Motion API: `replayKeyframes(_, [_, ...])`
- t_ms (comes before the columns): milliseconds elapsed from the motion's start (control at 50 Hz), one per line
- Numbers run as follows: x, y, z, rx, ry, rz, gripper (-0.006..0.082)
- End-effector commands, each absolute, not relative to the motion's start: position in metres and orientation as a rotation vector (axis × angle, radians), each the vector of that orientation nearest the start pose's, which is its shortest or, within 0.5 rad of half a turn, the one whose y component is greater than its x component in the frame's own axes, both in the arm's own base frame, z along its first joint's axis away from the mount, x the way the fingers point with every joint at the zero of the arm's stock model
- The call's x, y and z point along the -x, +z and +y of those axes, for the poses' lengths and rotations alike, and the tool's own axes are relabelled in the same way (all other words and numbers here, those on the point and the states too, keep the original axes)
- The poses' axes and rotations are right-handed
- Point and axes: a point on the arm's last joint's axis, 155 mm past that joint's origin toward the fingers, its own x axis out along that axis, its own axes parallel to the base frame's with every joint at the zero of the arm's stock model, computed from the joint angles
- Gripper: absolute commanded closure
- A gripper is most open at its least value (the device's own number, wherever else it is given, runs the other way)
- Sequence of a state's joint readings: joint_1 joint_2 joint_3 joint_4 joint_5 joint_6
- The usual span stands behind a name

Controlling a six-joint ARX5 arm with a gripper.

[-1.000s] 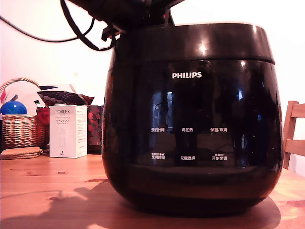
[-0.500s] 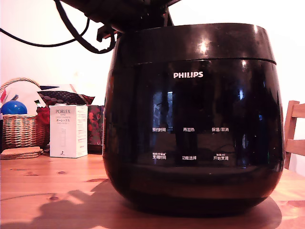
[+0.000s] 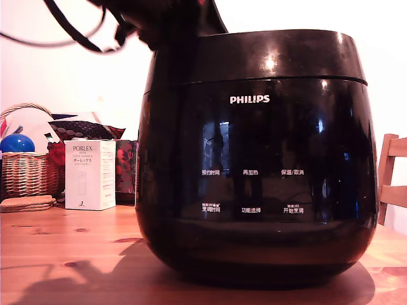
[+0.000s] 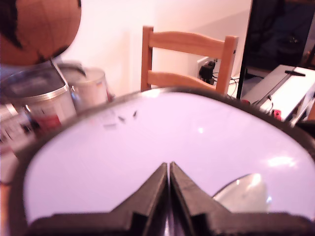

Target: Close the rice cooker by pressing the lid down with medium force

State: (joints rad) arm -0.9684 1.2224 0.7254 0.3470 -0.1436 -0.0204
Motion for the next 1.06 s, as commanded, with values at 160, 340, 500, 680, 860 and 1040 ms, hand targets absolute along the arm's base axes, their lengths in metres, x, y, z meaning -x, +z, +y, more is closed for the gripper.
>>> replayKeyframes(160, [-0.269,0.318,-0.290,-0.030,-0.720,-0.037,0.0787])
replayKeyframes(340, [-0.282,0.344,-0.245,-0.072,-0.578,-0.113,0.0787])
replayKeyframes(500, [-0.294,0.359,-0.203,-0.102,-0.438,-0.144,0.0787])
replayKeyframes(680, [-0.307,0.362,-0.156,-0.131,-0.288,-0.134,0.0787])
replayKeyframes(860, [-0.317,0.359,-0.117,-0.149,-0.177,-0.103,0.0787])
replayKeyframes(1040, [-0.322,0.356,-0.091,-0.151,-0.104,-0.082,0.0787])
